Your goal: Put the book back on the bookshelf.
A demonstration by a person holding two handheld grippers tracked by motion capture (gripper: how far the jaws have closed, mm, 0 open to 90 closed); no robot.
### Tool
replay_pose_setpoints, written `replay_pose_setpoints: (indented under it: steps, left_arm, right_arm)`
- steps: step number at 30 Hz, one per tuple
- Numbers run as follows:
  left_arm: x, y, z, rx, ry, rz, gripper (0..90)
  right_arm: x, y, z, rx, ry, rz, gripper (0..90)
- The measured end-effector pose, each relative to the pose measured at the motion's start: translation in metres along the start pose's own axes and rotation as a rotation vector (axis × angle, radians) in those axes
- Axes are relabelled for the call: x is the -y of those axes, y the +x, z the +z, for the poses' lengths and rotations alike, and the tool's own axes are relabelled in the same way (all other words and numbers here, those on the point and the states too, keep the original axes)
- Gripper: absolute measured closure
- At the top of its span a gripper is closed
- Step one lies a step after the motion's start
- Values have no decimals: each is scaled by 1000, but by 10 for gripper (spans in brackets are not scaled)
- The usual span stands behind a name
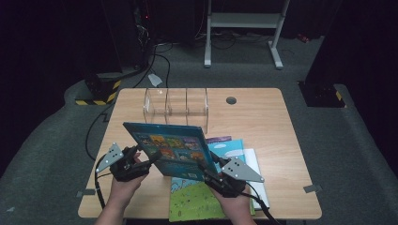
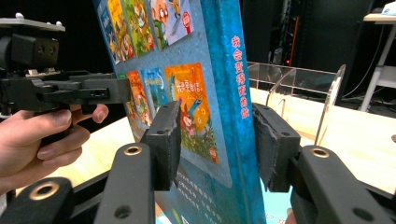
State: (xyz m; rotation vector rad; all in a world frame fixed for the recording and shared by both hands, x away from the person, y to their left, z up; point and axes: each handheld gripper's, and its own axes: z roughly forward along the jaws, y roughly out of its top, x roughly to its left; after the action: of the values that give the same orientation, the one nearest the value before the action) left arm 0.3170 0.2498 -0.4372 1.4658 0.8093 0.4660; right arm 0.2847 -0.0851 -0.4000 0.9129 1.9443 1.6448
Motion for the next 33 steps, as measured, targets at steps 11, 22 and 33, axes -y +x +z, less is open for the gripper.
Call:
replay_pose_setpoints:
  steps: [11,22,33]
  left_arm:
    - [-3,-1,6,-6,23,1,260]
    - [1,-1,13,27,42,-30,238]
    - [6,3,7,-57,74,-35,329]
  right_arm:
    - [3,-9,1,-79,19,-39,674]
    - [13,-14,-14,-209,0,-24,808]
    - [4,-11,-13,-179,-6,-13,825]
